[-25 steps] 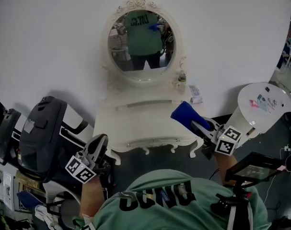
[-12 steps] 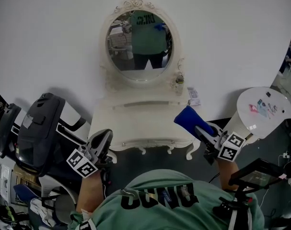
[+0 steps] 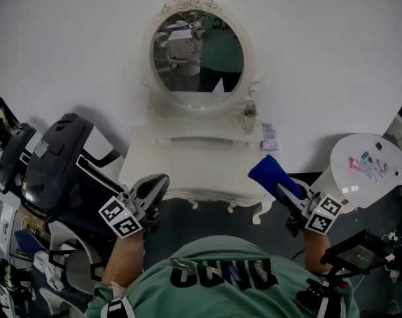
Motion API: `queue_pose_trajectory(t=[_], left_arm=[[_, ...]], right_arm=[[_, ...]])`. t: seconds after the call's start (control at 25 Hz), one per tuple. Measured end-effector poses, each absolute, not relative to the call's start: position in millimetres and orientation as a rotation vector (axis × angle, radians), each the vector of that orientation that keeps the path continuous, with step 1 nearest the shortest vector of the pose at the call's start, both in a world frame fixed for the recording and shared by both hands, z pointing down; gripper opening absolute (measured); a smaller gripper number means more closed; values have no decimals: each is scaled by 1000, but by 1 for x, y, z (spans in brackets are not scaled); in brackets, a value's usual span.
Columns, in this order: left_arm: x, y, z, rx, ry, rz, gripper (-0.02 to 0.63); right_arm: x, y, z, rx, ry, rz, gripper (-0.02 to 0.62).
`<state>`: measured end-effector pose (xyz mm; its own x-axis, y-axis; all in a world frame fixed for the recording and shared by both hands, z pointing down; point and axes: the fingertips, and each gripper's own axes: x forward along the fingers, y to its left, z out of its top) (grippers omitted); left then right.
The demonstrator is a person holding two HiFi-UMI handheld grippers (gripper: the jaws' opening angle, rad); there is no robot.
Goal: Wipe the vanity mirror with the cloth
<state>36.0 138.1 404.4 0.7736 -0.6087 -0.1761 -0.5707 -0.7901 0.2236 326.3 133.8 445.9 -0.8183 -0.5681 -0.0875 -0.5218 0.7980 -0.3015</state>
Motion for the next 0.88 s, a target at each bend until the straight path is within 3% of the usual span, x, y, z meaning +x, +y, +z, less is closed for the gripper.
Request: queue_pose_trajectory(t=[0.36,0.88], left_arm=[[36,121,418,2779,-954,-344,0],[-95,12,406,2841,-793,-423,0]], right_arm=[[316,112,462,-808,2839,-448,52],[195,34,433,-990,2807,-342,52]])
